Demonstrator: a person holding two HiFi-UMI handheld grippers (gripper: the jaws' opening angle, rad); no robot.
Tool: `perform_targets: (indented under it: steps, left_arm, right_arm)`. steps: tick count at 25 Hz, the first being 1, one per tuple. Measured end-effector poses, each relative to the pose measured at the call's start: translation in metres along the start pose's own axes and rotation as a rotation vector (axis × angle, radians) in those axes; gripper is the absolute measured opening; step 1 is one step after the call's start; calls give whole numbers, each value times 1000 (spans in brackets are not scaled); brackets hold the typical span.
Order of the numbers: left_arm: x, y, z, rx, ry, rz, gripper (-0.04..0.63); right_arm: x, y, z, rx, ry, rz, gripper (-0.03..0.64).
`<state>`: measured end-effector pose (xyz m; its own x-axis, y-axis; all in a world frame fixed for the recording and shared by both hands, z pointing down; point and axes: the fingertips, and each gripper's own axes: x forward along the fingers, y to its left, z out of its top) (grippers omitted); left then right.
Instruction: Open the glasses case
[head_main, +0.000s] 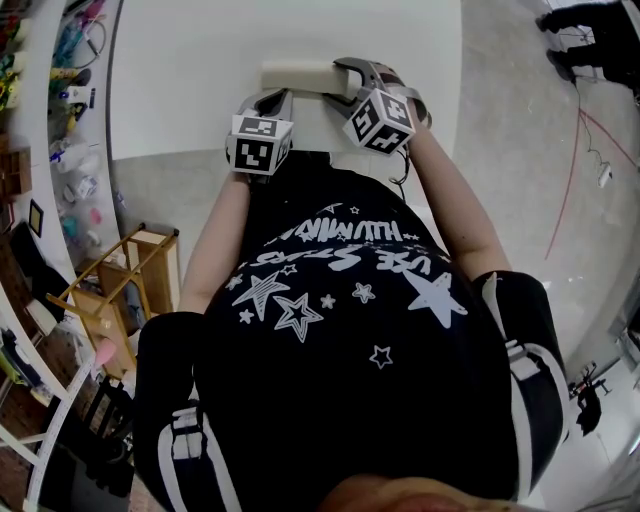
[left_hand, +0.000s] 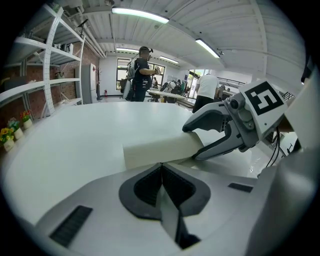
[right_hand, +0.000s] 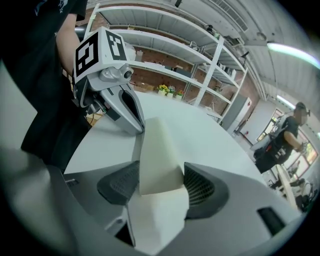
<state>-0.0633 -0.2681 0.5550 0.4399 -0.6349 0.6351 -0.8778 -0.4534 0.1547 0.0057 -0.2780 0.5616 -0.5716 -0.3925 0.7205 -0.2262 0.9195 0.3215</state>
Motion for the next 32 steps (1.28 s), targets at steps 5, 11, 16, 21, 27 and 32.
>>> perform_targets:
  steps: [5,11,16,21,27,32]
  left_arm:
    - [0,2,0,4,0,-1,14]
    - [-5,-5,-5,12,12,-19,14]
    - [-10,-7,-4,23,13,-23,14]
    - [-6,-5,-5,20,16,-25,14]
    - [-8,-4,-6,20,20,-44,14]
    - [-8,-6,-7,23,20,-51,14]
  right_arm:
    - [0,-1,2,-5,-31,14,275]
    - [-7,6,2,-2,-63,48,273]
    - [-12,9,3,32,-61,88,272]
    - [-9,7,1,39,-57,113,272]
    - [-9,8,3,45,-49,140,270]
    - [-11,9,2,46,-44,155,268]
